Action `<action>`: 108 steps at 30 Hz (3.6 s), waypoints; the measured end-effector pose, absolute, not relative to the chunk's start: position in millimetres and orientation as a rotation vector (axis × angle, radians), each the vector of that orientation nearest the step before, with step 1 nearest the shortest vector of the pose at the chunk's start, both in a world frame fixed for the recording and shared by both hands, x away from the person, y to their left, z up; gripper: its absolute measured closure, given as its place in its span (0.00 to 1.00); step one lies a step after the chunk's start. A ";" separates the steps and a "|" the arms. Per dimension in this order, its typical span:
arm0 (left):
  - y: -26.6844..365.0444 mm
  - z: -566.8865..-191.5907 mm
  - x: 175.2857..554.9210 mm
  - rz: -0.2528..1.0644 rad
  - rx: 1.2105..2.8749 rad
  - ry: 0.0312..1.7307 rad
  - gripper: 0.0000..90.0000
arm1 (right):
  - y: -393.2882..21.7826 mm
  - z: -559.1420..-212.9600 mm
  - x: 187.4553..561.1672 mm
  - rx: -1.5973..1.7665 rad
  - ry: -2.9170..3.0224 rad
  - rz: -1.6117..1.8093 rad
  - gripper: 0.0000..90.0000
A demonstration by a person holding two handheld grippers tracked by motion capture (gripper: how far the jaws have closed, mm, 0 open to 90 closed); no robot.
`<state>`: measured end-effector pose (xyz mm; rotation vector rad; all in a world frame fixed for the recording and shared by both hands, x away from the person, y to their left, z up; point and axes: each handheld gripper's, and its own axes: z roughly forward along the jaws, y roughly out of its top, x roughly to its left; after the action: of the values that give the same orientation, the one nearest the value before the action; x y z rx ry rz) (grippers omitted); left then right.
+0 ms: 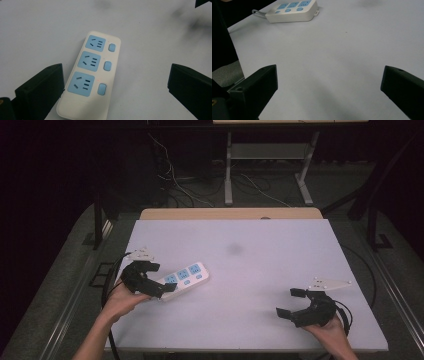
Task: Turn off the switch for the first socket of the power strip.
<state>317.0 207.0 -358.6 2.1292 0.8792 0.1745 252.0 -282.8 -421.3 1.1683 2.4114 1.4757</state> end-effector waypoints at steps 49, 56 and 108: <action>191.0 -370.4 356.6 0.027 2.414 0.846 0.96 | -281.6 -424.6 252.1 1.160 2.437 1.459 0.01; 189.8 -374.5 359.7 0.026 2.428 0.847 0.99 | -281.7 -425.0 252.1 1.159 2.438 1.457 0.01; 186.9 -405.3 337.4 0.160 2.281 1.069 1.00 | -281.6 -426.0 251.3 1.138 2.453 1.453 0.01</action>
<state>337.4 186.9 -405.3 2.2809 1.0690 0.1598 251.3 -281.6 -426.0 1.1382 2.4535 1.4529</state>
